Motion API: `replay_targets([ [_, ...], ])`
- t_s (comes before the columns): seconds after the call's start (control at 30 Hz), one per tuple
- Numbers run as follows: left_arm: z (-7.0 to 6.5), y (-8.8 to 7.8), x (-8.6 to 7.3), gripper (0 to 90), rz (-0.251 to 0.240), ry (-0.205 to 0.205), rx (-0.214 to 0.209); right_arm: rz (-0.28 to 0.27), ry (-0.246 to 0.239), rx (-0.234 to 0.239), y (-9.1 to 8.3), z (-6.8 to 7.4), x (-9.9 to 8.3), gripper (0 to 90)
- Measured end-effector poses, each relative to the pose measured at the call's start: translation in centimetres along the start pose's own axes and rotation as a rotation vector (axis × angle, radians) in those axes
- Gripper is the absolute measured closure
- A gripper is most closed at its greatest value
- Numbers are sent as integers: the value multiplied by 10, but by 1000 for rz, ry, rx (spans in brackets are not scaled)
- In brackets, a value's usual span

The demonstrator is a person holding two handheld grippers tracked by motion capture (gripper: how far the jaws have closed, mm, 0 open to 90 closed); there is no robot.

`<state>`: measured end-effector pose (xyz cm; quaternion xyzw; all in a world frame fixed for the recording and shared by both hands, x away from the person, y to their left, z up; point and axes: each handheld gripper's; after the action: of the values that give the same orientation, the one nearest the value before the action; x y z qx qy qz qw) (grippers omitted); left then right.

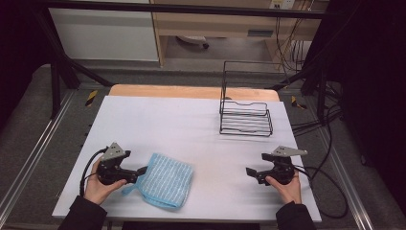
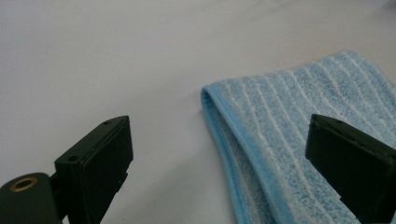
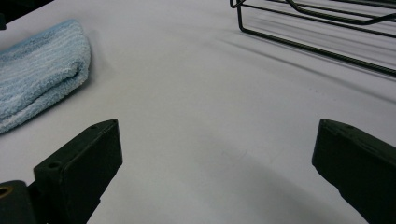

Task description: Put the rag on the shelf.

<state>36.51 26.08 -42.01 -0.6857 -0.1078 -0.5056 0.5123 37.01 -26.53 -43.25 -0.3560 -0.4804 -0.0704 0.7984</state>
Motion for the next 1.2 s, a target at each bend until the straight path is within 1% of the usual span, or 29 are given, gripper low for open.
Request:
replay_targets([
  [0.13, -8, 2, 3, 80, 6, 7, -8, 0, 1, -5, 2, 3, 2, 27],
  [0.27, -12, 4, 3, 81, 14, 18, -11, -3, -8, -8, 7, 8, 6, 43],
  [0.37, -14, 4, 3, 90, 20, 21, -15, -8, -7, -1, 13, 15, 11, 63],
  [0.4, -15, 4, 3, 104, 22, 20, -19, -12, -1, 7, 19, 20, 15, 77],
  [0.47, -15, 5, 2, 121, 32, 21, -20, -9, -1, 18, 26, 26, 19, 99],
  [0.5, -16, 5, 1, 121, 38, 17, -20, -9, -1, 18, 26, 26, 19, 99],
  [0.6, -16, 3, 0, 199, 45, 12, -18, -2, 0, 43, 38, 37, 26, 135],
  [0.63, -15, 2, -1, 260, 54, 6, -18, 6, 2, 57, 46, 45, 30, 155],
  [0.73, -13, 2, -2, 337, 68, -1, -11, 18, -9, 70, 59, 57, 37, 171],
  [0.77, -12, 1, -3, 337, 71, -2, -9, 18, -9, 70, 59, 57, 37, 171],
  [0.8, -12, 1, -3, 405, 72, -5, -7, 26, -20, 77, 67, 65, 41, 193],
  [0.87, -11, -2, -5, 453, 81, -8, -9, 36, -30, 85, 76, 73, 44, 209],
  [0.9, -11, -2, -5, 472, 81, -8, -9, 41, -40, 88, 81, 77, 45, 218],
  [0.93, -10, -3, -7, 490, 97, -9, -9, 47, -42, 93, 86, 81, 46, 229],
  [0.97, -10, -3, -7, 506, 97, -9, -9, 53, -43, 99, 91, 84, 47, 244],
  [1.03, -9, -3, -11, 530, 117, -20, -12, 68, -49, 111, 101, 90, 49, 277],
  [1.13, -9, -1, -16, 551, 153, -17, -20, 90, -59, 127, 117, 98, 50, 341],
  [1.17, -9, -1, -17, 554, 163, -14, -21, 105, -60, 125, 122, 101, 49, 358],
  [1.2, -9, -1, -17, 556, 163, -14, -21, 105, -60, 125, 122, 101, 49, 358],
])
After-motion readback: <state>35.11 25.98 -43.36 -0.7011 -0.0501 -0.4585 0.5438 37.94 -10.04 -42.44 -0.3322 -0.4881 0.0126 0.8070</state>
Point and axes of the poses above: each handheld gripper's, and its own axes: y roughly forward along the jaws, x roughly out of its top, z roughly to its left, and after that the axes turned 8 degrees about x, right-handed
